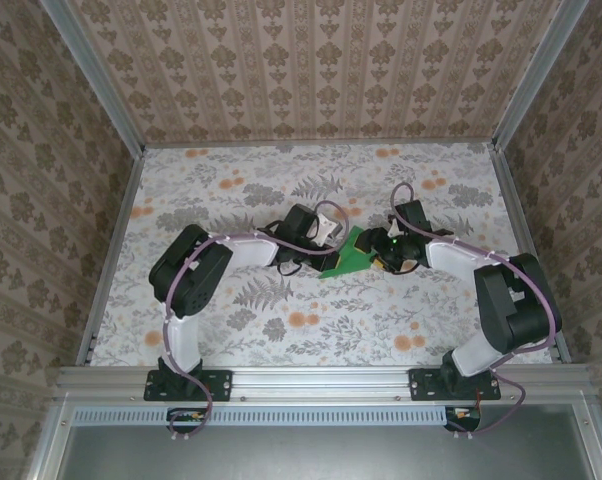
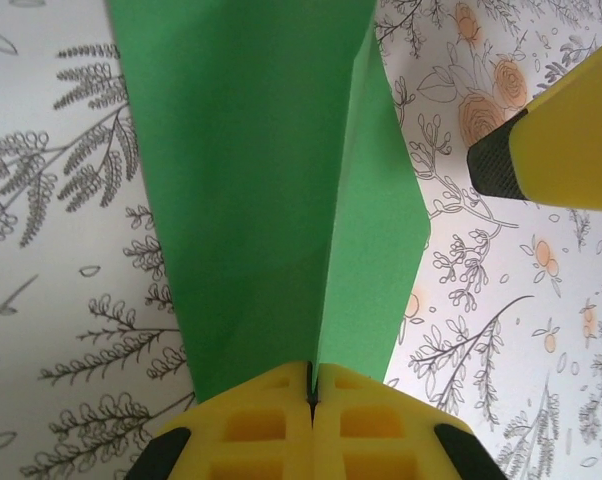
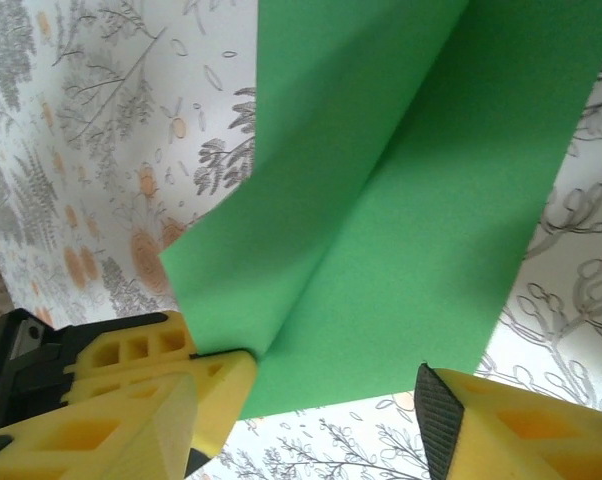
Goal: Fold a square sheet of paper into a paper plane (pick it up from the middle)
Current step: Fourth fold the wing at the center of the table.
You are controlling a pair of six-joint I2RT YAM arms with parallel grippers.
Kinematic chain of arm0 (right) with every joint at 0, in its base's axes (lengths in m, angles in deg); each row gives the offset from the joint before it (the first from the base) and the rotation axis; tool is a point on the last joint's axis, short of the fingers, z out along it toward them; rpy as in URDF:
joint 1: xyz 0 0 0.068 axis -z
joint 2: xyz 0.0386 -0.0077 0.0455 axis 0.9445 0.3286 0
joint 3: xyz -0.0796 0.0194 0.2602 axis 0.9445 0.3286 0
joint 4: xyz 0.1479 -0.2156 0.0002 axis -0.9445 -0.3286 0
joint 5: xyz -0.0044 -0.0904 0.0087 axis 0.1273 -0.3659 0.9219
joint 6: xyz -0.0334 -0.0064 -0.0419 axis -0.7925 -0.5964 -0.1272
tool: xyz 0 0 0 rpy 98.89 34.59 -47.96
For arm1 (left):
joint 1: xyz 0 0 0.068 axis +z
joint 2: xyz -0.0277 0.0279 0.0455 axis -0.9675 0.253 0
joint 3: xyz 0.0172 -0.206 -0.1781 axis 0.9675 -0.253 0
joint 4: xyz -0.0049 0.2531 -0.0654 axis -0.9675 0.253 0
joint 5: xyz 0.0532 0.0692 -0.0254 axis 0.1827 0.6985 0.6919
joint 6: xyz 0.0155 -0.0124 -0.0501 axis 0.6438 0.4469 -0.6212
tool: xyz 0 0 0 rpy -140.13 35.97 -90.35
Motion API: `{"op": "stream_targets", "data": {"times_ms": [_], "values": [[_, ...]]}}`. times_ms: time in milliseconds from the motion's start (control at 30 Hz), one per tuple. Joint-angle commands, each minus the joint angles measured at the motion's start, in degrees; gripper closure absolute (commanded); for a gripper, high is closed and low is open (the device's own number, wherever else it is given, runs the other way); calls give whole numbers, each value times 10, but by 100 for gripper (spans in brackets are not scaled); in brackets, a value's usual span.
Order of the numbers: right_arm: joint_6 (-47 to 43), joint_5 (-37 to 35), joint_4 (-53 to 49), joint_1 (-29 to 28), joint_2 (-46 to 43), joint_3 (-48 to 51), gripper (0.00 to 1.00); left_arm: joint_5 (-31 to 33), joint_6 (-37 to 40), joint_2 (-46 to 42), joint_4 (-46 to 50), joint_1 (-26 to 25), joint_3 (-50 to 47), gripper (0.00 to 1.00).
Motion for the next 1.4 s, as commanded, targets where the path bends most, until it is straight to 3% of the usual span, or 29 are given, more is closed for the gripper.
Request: {"op": "stream_targets", "data": {"times_ms": [0,433,1233,1367], "values": [[-18,30,33,3,14,5,40,-25,-47,8,28,-1,21,95],[-41,37,28,5,68,-21,48,-46,-191,39,20,-8,51,95],[-66,49,14,19,117,-52,54,-62,-207,48,3,-10,49,90],[-66,48,13,19,127,-53,54,-90,-205,50,-17,-6,41,87]]}}
